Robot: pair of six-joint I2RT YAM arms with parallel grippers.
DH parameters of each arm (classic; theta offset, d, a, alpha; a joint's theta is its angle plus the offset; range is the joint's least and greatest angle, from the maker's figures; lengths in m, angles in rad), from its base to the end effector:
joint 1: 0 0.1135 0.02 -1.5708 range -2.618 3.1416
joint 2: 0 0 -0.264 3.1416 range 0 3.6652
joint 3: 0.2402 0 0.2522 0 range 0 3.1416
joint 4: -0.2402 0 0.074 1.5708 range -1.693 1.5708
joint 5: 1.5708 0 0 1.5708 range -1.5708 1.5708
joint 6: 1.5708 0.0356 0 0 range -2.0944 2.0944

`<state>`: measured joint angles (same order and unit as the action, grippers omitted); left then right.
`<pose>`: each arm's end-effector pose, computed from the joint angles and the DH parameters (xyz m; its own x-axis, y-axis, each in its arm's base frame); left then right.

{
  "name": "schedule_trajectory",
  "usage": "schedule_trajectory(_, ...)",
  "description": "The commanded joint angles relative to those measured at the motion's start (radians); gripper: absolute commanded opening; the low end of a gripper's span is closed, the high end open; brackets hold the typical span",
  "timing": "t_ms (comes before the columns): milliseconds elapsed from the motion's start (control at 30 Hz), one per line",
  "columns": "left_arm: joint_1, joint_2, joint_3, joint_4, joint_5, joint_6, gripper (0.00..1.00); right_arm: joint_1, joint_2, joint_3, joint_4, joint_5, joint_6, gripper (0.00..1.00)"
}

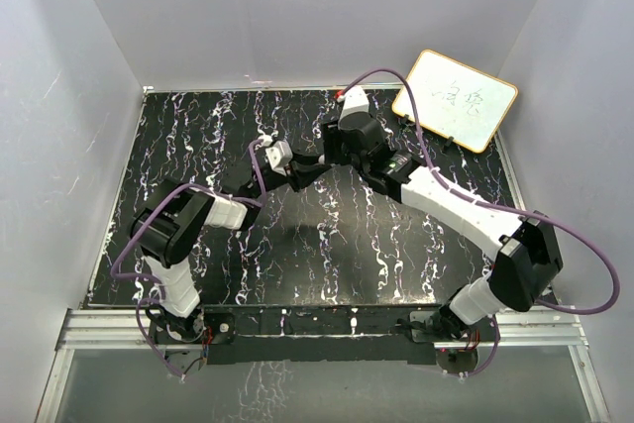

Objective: Insert the wireless bluetooth earbuds into the charging case
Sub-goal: Close the charging case, then place the charging case at the center of the board.

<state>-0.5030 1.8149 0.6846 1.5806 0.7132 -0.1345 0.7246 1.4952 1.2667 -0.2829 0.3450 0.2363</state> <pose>0.2809 -0.1811 0.2176 0.2598 -0.2587 -0.9304 0.9238 0.3471 0.1615 0.2670 0.2203 0.3271 -0.4506 -0.1046 -0.8866 -0.3059 0.9511 0.0432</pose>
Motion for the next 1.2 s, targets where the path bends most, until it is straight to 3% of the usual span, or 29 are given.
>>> schedule_trajectory(0,0.023,0.015,0.057,0.185,-0.101,-0.032,0.0,0.005,-0.065,-0.041,-0.012,0.075,0.005,0.55)
schedule_trajectory(133,0.036,0.018,0.043,0.146,-0.128,-0.054,0.0,-0.011,-0.079,-0.037,-0.011,0.213,0.023,0.61)
schedule_trajectory(500,0.067,0.095,0.01,0.031,-0.086,-0.246,0.0,-0.096,-0.121,-0.076,0.013,0.223,0.044,0.65)
schedule_trajectory(700,0.066,0.141,0.087,-0.217,-0.116,-0.312,0.0,-0.102,-0.153,-0.114,0.032,0.224,0.044,0.65)
schedule_trajectory(833,0.065,0.147,0.182,-0.515,-0.163,-0.304,0.0,-0.107,-0.159,-0.121,0.035,0.219,0.044,0.65)
schedule_trajectory(967,0.063,0.147,0.153,-0.46,-0.208,-0.295,0.0,-0.11,-0.161,-0.126,0.039,0.206,0.046,0.65)
schedule_trajectory(1067,0.063,0.154,0.222,-0.638,-0.225,-0.29,0.0,-0.111,-0.162,-0.13,0.039,0.206,0.046,0.65)
schedule_trajectory(1167,0.062,0.163,0.242,-0.672,-0.225,-0.287,0.0,-0.113,-0.161,-0.135,0.04,0.202,0.044,0.65)
